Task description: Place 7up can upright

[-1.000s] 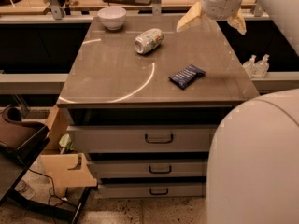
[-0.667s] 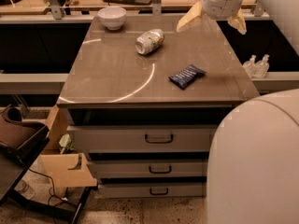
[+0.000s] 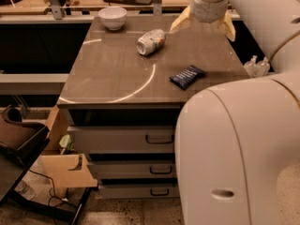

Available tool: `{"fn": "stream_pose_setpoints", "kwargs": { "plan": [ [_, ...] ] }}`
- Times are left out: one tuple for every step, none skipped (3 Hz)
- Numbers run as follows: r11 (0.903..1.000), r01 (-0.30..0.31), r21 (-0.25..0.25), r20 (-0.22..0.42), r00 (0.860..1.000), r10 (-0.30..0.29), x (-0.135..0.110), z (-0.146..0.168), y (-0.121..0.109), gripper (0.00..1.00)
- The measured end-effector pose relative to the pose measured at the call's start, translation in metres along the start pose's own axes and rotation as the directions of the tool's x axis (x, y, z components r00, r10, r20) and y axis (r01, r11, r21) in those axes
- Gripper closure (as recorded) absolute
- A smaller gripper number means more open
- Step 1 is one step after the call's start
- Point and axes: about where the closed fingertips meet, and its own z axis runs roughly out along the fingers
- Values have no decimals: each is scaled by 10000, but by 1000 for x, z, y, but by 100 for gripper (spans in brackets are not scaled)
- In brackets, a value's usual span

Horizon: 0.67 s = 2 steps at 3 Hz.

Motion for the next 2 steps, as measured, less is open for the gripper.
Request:
{"fn": "stream_pose_setpoints", "kwargs": {
  "plan": [
    [9975, -690, -163, -219, 9974, 686, -9, 7, 20, 0],
    [9917, -1217, -404, -242, 9924, 1208, -17, 7, 40, 0]
  ]
}}
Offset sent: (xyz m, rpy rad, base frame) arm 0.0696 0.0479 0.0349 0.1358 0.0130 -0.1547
